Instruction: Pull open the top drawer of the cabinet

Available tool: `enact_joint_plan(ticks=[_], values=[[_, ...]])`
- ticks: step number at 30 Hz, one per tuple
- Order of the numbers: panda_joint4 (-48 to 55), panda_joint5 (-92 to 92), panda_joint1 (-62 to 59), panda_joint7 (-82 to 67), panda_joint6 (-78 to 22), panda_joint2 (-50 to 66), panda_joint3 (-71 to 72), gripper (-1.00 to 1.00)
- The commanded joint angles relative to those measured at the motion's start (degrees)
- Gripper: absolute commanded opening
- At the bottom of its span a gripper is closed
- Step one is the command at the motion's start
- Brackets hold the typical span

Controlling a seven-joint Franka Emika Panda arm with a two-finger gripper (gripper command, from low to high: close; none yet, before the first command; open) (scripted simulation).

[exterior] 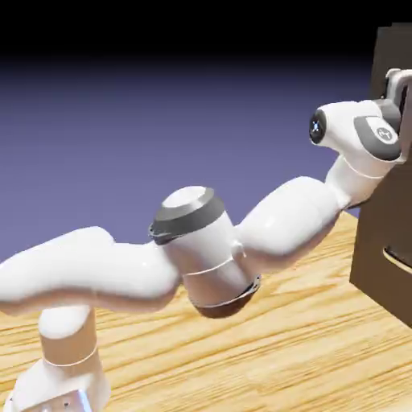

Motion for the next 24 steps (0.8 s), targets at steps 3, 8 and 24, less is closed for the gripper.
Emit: enact_joint_plan(ticks=[3, 8, 24], values=[[-6.2, -1.1, -3.8, 0.1, -2.8, -1.9, 2.5, -1.00], [-16.6, -1.9, -10.0, 0.0, -7.2, -5.4, 6.3, -1.00], [-49.8, 4.3, -34.8, 0.2, -16.6, -14.2, 16.4, -1.00]])
